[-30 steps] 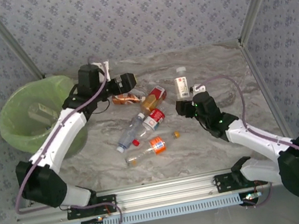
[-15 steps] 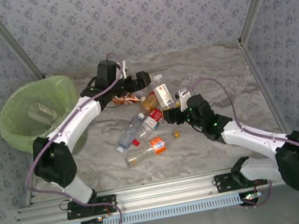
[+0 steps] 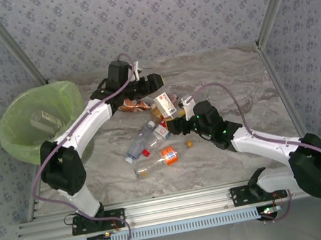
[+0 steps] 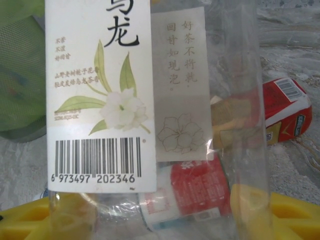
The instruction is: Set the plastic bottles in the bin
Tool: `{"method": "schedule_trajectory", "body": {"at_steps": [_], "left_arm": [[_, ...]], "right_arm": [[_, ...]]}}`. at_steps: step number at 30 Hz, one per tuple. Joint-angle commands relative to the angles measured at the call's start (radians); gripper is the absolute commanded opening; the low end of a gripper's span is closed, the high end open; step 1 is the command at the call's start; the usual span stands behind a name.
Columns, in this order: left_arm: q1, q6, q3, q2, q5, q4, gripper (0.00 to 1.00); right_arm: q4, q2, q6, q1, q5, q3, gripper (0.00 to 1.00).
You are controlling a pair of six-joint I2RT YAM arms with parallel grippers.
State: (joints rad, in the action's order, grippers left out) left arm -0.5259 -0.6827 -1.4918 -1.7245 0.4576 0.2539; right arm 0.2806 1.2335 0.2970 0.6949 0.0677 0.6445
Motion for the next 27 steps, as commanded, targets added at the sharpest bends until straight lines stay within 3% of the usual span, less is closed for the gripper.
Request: {"method": "schedule_trajectory", "body": {"at_steps": [1,14,16,20,27], "left_arm": [[-0.005,-0.004,-0.030,-0.015,0.021,-0.005,0.69],[-0.018,0.022,-0.044,-0.030,0.075,0.007,0.28],[-0.017,0.020,-0.044,-0.028,0.075,0.003,0.20],[-0.018,0.014,-0.044,-0.022,0.061,0.002,0.00],[-0.018,0.019,-0.035,-0.013,0.036,-0.003,0.00]], "right_arm": [[0.072,0.008,-0.024,0.006,0.015,0.047,0.00],[0.078,0.041,0.013,0.013,-0.033,0.073,0.03],[0.080,0.043,0.022,0.014,-0.034,0.073,0.11],[0.067,0.051,0.029,0.011,-0.011,0.086,0.36],[0.038,0.064,0.031,0.008,0.015,0.097,0.64]]}}
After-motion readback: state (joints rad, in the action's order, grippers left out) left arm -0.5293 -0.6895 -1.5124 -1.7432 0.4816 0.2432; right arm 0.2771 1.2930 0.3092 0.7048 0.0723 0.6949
